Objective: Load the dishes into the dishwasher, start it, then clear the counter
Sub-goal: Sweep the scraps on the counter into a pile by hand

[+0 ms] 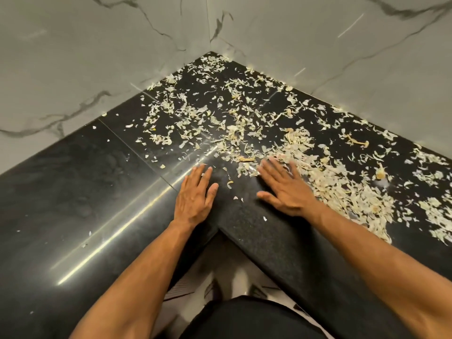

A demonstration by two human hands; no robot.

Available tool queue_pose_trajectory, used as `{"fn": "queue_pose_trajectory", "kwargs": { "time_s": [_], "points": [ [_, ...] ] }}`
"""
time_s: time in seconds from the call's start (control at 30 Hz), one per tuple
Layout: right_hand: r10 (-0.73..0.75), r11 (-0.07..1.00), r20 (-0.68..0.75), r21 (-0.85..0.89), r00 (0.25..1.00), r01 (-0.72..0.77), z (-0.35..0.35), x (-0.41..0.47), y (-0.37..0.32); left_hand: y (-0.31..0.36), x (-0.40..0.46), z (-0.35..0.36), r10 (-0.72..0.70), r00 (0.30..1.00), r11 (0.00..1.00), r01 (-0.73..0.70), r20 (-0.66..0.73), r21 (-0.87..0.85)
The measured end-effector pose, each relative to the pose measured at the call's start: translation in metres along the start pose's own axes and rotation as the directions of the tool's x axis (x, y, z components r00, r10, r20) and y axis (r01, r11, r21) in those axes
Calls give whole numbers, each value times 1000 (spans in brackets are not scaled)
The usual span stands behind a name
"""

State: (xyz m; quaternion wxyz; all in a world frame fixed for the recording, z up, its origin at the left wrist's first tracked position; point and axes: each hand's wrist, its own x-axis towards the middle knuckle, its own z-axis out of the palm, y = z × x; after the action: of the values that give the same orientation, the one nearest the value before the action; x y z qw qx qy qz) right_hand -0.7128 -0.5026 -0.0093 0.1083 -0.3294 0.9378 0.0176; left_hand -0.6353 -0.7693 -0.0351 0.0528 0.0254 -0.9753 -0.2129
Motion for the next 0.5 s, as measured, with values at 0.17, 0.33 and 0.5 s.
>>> {"fn": "queue_pose_trajectory", "kwargs": {
  "time_s": [0.17,0.33,0.5],
  "points": [
    [-453,891,-66,-41,889,452,17,-4,-76,-30,6,-11,-26,1000,999,25,6,42],
    [-350,937,-17,-27,937,349,19,10,-73,-31,6,-11,42,998,996,-46,52,79],
    [-107,994,20,-14,994,108,2,41,-29,-32,2,-13,38,998,996,-42,53,82]
  ]
}}
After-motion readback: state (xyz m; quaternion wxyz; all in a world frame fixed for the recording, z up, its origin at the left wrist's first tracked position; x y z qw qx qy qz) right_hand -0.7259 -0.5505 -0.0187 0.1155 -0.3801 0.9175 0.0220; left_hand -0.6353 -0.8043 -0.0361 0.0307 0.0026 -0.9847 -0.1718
